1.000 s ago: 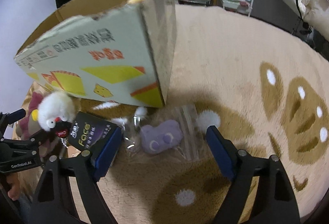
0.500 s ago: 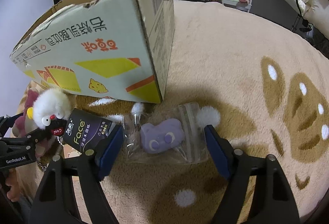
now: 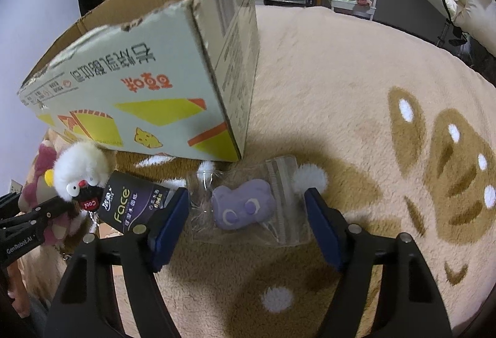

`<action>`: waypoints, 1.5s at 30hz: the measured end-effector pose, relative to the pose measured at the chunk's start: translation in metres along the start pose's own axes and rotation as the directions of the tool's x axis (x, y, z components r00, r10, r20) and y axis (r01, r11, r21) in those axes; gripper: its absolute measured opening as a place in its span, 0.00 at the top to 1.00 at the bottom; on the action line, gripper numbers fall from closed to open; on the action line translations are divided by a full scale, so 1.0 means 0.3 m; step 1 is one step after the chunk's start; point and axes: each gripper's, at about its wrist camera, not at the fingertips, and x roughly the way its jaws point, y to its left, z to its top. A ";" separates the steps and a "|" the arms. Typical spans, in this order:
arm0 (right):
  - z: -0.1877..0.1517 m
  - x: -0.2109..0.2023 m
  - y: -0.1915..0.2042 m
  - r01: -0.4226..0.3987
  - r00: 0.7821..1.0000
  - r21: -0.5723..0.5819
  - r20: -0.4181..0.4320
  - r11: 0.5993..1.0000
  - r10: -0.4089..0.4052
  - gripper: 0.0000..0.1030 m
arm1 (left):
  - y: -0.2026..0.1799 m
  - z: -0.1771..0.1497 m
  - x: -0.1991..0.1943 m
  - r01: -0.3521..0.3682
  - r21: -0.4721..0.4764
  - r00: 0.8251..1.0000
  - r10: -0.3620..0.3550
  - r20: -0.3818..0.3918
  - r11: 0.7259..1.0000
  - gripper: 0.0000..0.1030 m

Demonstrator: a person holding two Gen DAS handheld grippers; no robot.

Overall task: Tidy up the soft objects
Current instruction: 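Grasp the pink bunny plush with the left tool while the right tool grasps the bagged purple toy, then lift the pink bunny with the left tool while the right tool carries the bagged toy over the box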

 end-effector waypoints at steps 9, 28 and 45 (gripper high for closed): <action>-0.005 -0.034 0.000 -0.025 0.999 0.022 0.028 0.999 0.024 0.24 | 0.037 -0.017 -0.075 -0.010 -0.093 0.997 0.017 0.074 0.996 0.58; -0.011 -0.272 0.092 -0.085 0.972 -0.054 0.214 0.995 0.094 0.24 | 0.020 -0.029 -0.323 -0.005 -0.078 0.932 0.033 0.361 0.997 0.58; 0.044 -0.448 0.130 -0.100 0.897 -0.122 0.420 0.988 0.142 0.24 | 0.010 0.026 -0.464 -0.062 -0.081 0.802 0.098 0.590 0.995 0.58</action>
